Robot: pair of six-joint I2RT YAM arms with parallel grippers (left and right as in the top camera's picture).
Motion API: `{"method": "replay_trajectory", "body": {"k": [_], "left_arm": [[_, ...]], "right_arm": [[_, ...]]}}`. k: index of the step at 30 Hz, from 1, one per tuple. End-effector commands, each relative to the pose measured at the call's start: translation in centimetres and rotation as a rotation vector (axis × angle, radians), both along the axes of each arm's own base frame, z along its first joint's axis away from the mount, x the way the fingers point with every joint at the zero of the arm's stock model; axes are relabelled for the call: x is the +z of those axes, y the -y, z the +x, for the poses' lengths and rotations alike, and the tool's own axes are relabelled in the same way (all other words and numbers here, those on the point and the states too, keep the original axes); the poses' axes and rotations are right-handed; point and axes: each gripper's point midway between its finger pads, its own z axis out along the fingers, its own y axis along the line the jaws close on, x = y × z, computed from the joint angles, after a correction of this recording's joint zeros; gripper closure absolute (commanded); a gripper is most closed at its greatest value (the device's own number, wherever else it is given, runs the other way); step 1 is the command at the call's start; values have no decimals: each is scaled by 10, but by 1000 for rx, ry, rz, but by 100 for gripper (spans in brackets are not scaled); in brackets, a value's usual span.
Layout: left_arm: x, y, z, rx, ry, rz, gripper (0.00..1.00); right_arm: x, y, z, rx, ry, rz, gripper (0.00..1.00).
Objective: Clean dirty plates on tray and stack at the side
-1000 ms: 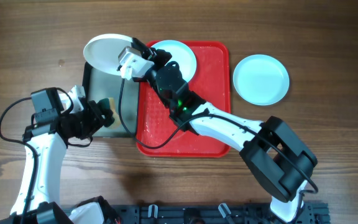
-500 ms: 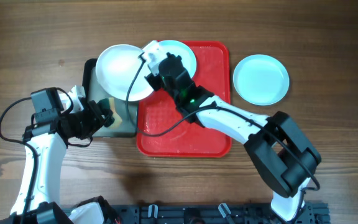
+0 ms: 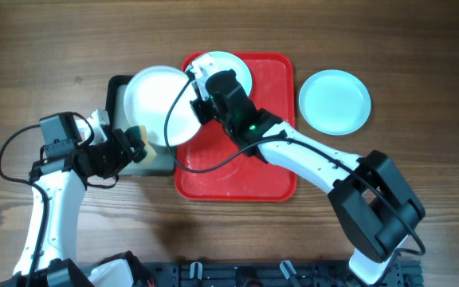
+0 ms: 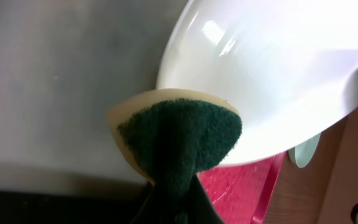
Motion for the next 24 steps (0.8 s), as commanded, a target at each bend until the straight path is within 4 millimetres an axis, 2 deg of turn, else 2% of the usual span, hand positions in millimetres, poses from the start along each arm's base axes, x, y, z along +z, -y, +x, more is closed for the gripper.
{"method": "replay_trajectory", "body": {"k": [1,5,9,13,19,24], "left_arm": [[5,-1,1,-16,33,11,96],[5,-1,1,-16,33,11,96],[5,-1,1,-16,33,11,96],[5,-1,1,-16,33,11,96],[5,0,1,-17,33,11,96],[5,0,1,-17,33,11,96]], "right_arm": [[25,-1,-6,49,-127,185,96],[28,4,-9,111,-256,300,96],[25,8,-14,152,-309,316,94],[10,16,-20,136,-366,274,91],[-14,33,-31,87,-489,216,96],[-38,52,-50,37,-639,158,96]]}}
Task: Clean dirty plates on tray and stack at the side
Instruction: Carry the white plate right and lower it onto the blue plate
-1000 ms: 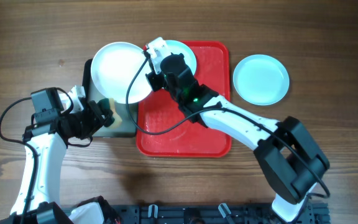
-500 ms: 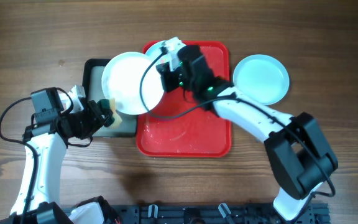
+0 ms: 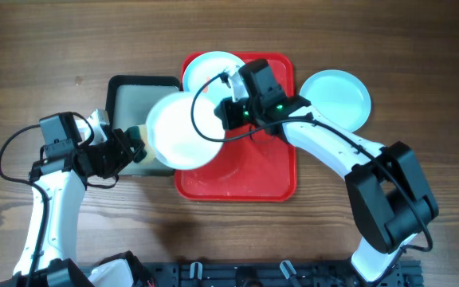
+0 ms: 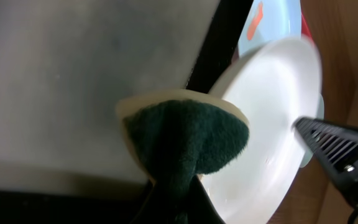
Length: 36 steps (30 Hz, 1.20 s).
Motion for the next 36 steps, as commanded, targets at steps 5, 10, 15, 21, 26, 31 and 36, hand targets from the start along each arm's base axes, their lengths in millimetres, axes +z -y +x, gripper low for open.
{"method": "replay_trajectory", "body": {"k": [5,10,15,21,26,31,36], "left_arm": [[6,-1,2,-17,36,12,96],[6,-1,3,-17,41,13,96],[7,-1,5,-17,50,16,96],[7,-2,5,-17,54,18,96],[7,-2,5,-17,54,18,96],[7,-2,5,-17,54,18,96],[7,-2,5,-17,54,18,96]], "right_arm": [[5,15,-20,35,-95,-14,96],[14,30,-18,14,-96,-21,96],[43,59,5,-63,-12,-6,96],[44,134,43,-281,22,-87,96],[38,202,62,-452,6,-135,96],[34,265,69,-599,-18,-165,96],[22,329,56,-759,-81,-275,96]]}}
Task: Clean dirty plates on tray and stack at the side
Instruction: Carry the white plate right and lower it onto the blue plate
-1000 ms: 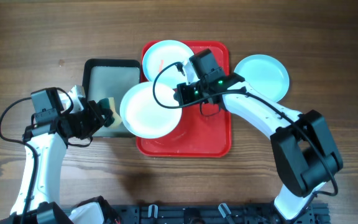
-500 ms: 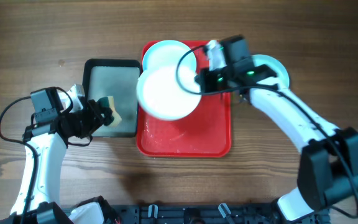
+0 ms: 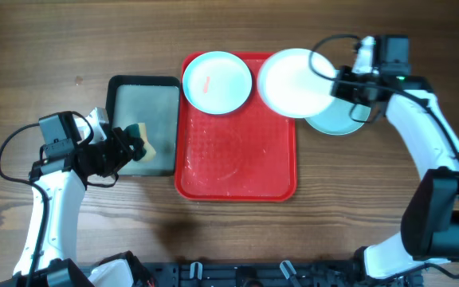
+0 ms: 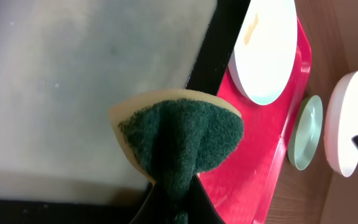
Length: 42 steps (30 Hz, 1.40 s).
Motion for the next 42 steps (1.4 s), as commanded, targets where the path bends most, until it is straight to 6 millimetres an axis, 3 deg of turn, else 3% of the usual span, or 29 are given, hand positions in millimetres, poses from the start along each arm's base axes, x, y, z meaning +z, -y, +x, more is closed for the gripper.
{"method": "replay_trajectory", "body": {"k": [1,6,9,32,40,42], "left_arm": [[5,0,1,-17,33,11,96],[5,0,1,-17,33,11,96],[5,0,1,-17,32,11,96],[5,0,1,-17,32,11,96],[5,0,1,-17,32,11,96],[5,0,1,-17,32,11,96]], "right_arm": [[-1,50,-5,-116,-23,-115,96],[-11,93,-17,-229,-63,-224,96],[-15,107,-22,-267,-79,-267,96],[-49,100,-28,-239,-163,-233,95],[-48,87,-25,-204,-152,-167,84],[-48,87,-26,-203,-156,-167,76]]}}
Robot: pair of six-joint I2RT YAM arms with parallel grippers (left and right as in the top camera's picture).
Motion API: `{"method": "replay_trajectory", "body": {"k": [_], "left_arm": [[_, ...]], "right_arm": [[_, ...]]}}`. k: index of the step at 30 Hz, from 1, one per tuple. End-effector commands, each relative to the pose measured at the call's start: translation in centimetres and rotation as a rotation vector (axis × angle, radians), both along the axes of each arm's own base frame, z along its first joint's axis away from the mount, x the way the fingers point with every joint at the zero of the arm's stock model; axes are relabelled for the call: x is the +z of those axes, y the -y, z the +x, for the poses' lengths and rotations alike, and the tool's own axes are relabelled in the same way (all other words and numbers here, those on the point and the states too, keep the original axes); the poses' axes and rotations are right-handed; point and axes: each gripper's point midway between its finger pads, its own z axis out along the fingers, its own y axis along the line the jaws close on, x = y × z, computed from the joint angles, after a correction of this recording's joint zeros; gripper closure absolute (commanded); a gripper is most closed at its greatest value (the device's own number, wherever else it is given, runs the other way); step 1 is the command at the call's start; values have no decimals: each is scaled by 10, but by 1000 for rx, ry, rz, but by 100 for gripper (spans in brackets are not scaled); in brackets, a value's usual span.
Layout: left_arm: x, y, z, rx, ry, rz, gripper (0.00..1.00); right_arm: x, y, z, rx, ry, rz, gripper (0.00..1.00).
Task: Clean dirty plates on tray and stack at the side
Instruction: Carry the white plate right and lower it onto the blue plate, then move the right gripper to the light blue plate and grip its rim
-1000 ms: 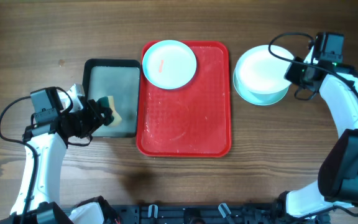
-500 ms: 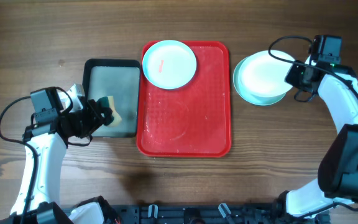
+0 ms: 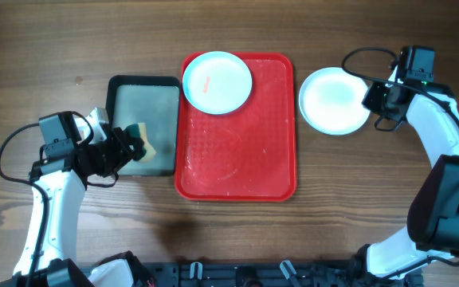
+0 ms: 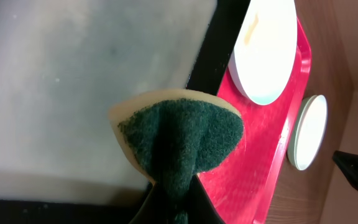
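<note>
On the red tray (image 3: pixel 237 159), at its far left corner, lies a pale plate (image 3: pixel 217 82) with an orange smear, also seen as the smeared plate (image 4: pixel 267 50). A clean white plate (image 3: pixel 333 100) lies on the table right of the tray, on top of a pale blue one. My right gripper (image 3: pixel 375 100) stands open at that stack's right rim, a little apart from it. My left gripper (image 3: pixel 134 145) is shut on a yellow-and-green sponge (image 4: pixel 179 137) over the black wash basin (image 3: pixel 138 92).
The basin touches the tray's left edge. A cable loops off each arm over the wooden table. A black rack runs along the table's front edge.
The white plate, held by my right gripper over the pale blue plate, now lies flat on it. The gripper has let go and sits at the rim. My left arm has not moved.
My right gripper held the white plate over the basin against the sponge. Then the plate was over the tray's left part, then at the tray's far right beside the blue plate. Now it rests stacked on that plate, released. The sponge stayed over the basin.
</note>
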Motion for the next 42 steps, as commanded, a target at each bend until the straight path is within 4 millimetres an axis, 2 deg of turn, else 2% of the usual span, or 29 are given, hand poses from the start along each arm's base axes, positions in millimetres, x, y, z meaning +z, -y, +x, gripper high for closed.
{"method": "replay_trajectory", "body": {"k": [1,3,4,9,10,11,13,17,21,22,23,24,25,26,30,35,42], "left_arm": [[5,0,1,-17,32,11,96],[5,0,1,-17,32,11,96],[5,0,1,-17,32,11,96],[5,0,1,-17,33,11,96],[5,0,1,-17,33,11,96],[5,0,1,-17,33,11,96],[5,0,1,-17,33,11,96],[6,-1,2,-17,36,12,96],[6,-1,3,-17,40,14,96],[6,-1,3,-17,40,13,96],[6,-1,3,-17,39,13,96],[6,-1,3,-17,39,13,96],[6,-1,3,-17,39,13,96],[6,-1,2,-17,39,13,96],[5,0,1,-17,31,10,96],[5,0,0,-17,24,8,96],[5,0,0,-17,26,9,96]], "right_arm": [[-9,-6,-2,17,-22,28,73],[-9,-7,-3,20,-25,34,62],[-9,-13,-2,60,-19,55,52],[6,-62,11,324,96,246,21],[11,-69,15,327,126,296,5],[14,-73,16,310,132,331,0],[21,-86,19,327,159,408,0],[45,-128,20,536,262,536,0],[42,-155,24,521,234,525,2],[39,-161,25,501,218,506,10],[36,-168,26,484,205,483,23],[32,-180,29,457,193,436,55],[30,-187,31,430,189,403,68],[28,-195,33,412,189,370,75],[30,-230,39,434,251,216,75],[36,-262,43,452,342,46,64],[34,-290,52,479,417,44,62]]}}
